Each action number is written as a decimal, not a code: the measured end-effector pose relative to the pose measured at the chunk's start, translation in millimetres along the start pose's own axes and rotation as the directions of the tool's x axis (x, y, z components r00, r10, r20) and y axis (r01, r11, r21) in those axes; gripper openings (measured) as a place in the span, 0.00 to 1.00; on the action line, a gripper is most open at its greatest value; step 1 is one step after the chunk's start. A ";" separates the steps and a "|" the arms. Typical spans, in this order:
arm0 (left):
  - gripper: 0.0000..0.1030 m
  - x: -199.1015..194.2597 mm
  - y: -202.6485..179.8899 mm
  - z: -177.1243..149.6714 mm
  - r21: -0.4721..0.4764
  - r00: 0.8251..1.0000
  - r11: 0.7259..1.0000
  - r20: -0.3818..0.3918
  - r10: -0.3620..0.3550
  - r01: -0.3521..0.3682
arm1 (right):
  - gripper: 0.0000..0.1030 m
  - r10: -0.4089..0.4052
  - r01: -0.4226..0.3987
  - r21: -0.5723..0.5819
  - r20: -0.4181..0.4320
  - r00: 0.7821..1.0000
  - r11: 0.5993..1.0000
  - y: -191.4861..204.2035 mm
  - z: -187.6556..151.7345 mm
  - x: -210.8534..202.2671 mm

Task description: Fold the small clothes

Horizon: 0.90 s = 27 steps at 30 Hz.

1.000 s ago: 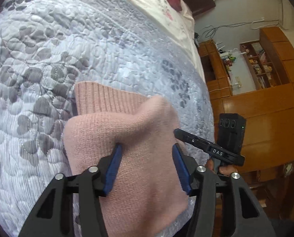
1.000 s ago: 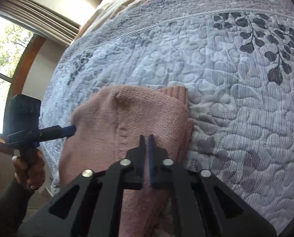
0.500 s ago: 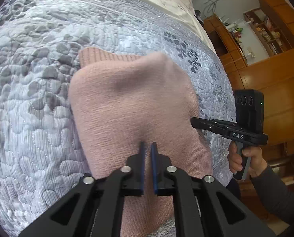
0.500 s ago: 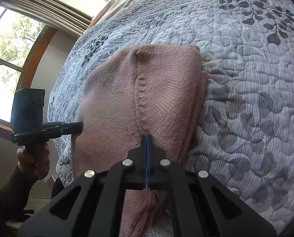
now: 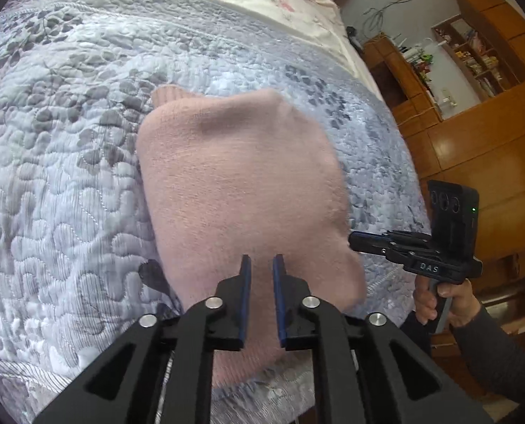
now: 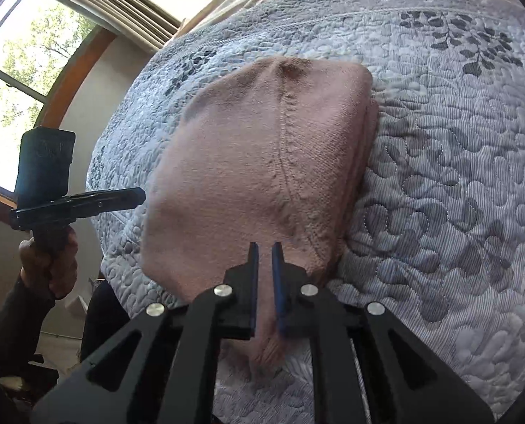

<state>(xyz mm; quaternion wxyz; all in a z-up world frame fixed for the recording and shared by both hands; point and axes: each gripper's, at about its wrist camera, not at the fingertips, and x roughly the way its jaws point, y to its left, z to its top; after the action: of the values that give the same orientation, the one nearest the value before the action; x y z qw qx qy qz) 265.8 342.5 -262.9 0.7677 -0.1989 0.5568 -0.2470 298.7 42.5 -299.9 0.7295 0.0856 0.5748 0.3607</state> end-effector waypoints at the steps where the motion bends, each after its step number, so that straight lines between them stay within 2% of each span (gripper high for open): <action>1: 0.16 -4.4 -6.0 -7.5 0.014 1.000 1.000 0.003 -0.013 0.013 | 0.08 0.005 -0.005 -0.010 -0.002 1.000 1.000 4.9 -5.0 -2.0; 3: 0.16 4.8 -8.5 -23.2 0.023 0.999 0.999 -0.028 0.028 -0.027 | 0.08 -0.029 0.028 -0.030 -0.040 0.999 0.999 7.7 -15.8 9.2; 4: 0.16 17.3 -3.7 -30.4 0.020 0.994 0.996 -0.060 0.089 -0.088 | 0.08 -0.067 0.065 -0.035 -0.069 0.995 0.997 4.8 -21.4 19.8; 5: 0.10 29.7 3.7 -37.3 0.015 0.985 0.989 -0.087 0.150 -0.149 | 0.03 -0.100 0.097 -0.041 -0.092 0.991 0.994 2.1 -26.0 30.0; 6: 0.06 39.0 9.6 -42.3 0.005 0.978 0.983 -0.101 0.182 -0.182 | 0.00 -0.123 0.118 -0.050 -0.104 0.987 0.992 0.9 -30.7 36.3; 7: 0.06 39.9 11.8 -45.6 -0.011 0.977 0.981 -0.096 0.191 -0.193 | 0.00 -0.129 0.124 -0.051 -0.100 0.987 0.991 2.8 -33.2 36.1; 8: 0.11 34.8 8.6 -47.1 -0.020 0.981 0.983 -0.076 0.179 -0.181 | 0.07 -0.124 0.120 -0.048 -0.088 0.988 0.992 7.1 -33.9 31.5; 10: 0.22 19.4 -3.3 -51.5 -0.013 0.992 0.992 -0.023 0.127 -0.127 | 0.09 -0.108 0.105 -0.059 -0.046 0.993 0.993 21.6 -37.5 15.8; 12: 0.23 13.3 -10.4 -60.1 -0.009 0.995 0.994 -0.006 0.104 -0.105 | 0.09 -0.097 0.095 -0.070 -0.029 0.995 0.993 33.2 -45.3 8.5; 13: 0.23 15.9 -11.9 -65.8 -0.003 0.993 0.993 -0.016 0.117 -0.117 | 0.09 -0.097 0.094 -0.075 -0.041 0.994 0.993 36.1 -49.6 12.7; 16: 0.23 40.1 -3.9 -77.4 0.003 0.973 0.975 -0.070 0.221 -0.221 | 0.04 -0.203 0.191 -0.112 -0.113 0.973 0.975 34.6 -63.5 43.7; 18: 0.23 40.1 -2.0 -79.6 -0.035 0.975 0.975 -0.059 0.215 -0.217 | 0.06 -0.215 0.206 -0.095 -0.100 0.972 0.974 36.5 -66.1 42.7; 19: 0.28 34.9 -5.6 -80.5 -0.040 0.975 0.975 -0.053 0.217 -0.219 | 0.09 -0.206 0.199 -0.085 -0.083 0.975 0.976 41.2 -66.6 35.3; 20: 0.39 26.4 -9.7 -82.8 -0.040 0.975 0.975 -0.040 0.219 -0.221 | 0.13 -0.196 0.191 -0.079 -0.060 0.979 0.978 47.0 -66.5 25.6; 22: 0.56 0.1 -20.5 -91.6 -0.050 0.971 0.971 0.016 0.237 -0.235 | 0.23 -0.189 0.188 -0.075 -0.008 0.982 0.979 60.1 -71.4 0.3; 23: 0.61 -15.5 -27.7 -98.1 -0.050 0.965 0.966 0.052 0.258 -0.255 | 0.38 -0.193 0.194 -0.070 0.015 0.981 0.979 66.4 -76.0 -12.9; 24: 0.64 -30.7 -36.6 -105.6 -0.038 0.951 0.955 0.087 0.297 -0.295 | 0.54 -0.205 0.206 -0.066 0.035 0.978 0.976 73.0 -80.5 -24.5; 25: 0.68 -44.9 -46.0 -113.3 -0.018 0.924 0.932 0.119 0.362 -0.363 | 0.60 -0.220 0.224 -0.067 0.060 0.974 0.972 81.5 -87.9 -36.4; 27: 0.73 -69.1 -68.1 -131.5 0.008 0.839 0.854 0.190 0.510 -0.521 | 0.79 -0.277 0.286 -0.075 0.107 0.955 0.955 98.8 -104.2 -57.5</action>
<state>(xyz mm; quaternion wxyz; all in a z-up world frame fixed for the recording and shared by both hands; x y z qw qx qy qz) 111.9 325.6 -210.6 0.8586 -0.0407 0.5102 -0.0288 158.1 48.1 -235.7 0.8032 -0.0128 0.5288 0.2740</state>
